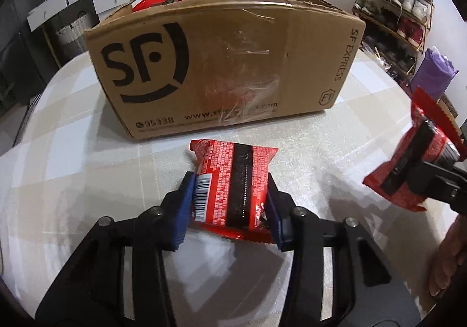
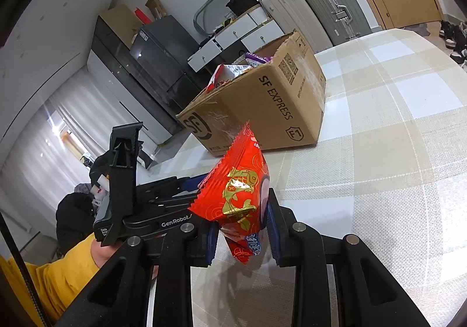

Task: Organize snacks
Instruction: 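Lift both red packs and carry them over the cardboard box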

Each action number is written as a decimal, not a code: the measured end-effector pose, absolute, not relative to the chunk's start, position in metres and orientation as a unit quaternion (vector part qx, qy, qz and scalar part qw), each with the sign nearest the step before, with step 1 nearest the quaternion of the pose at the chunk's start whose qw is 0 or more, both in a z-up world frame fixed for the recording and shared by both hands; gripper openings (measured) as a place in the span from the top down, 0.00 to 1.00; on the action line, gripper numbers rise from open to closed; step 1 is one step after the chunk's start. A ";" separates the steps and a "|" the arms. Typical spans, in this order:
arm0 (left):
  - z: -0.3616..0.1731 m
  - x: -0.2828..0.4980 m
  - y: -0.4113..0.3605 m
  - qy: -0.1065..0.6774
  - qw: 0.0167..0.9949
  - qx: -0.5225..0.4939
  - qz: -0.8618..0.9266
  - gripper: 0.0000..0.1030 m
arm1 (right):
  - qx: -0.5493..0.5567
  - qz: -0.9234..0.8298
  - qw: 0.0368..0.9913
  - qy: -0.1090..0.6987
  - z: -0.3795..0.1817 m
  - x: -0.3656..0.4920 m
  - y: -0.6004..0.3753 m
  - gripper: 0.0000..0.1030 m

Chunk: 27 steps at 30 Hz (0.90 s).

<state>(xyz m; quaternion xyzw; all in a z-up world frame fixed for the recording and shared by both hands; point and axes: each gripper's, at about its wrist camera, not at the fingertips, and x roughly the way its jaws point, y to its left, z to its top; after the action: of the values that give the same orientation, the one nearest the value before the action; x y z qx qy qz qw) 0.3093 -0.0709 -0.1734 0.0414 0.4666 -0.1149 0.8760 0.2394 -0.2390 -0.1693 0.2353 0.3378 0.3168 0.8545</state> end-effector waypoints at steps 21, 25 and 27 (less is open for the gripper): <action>-0.040 0.170 -0.044 0.378 0.915 -0.038 -0.135 0.60 | 0.186 0.332 0.888 0.258 -0.083 0.167 -0.224 0.72; -0.010 0.140 -0.044 0.352 0.924 -0.047 -0.142 0.60 | 0.182 0.339 0.892 0.236 -0.055 0.146 -0.219 0.72; 0.005 0.125 -0.040 0.342 0.929 -0.047 -0.136 0.60 | 0.178 0.339 0.897 0.220 -0.042 0.133 -0.217 0.72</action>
<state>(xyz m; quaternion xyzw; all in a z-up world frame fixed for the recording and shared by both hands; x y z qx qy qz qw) 0.1246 -0.0397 0.0054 -0.0470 0.3423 -0.1356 0.9286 0.1327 -0.2168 -0.0417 0.1776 0.2204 0.3389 0.8972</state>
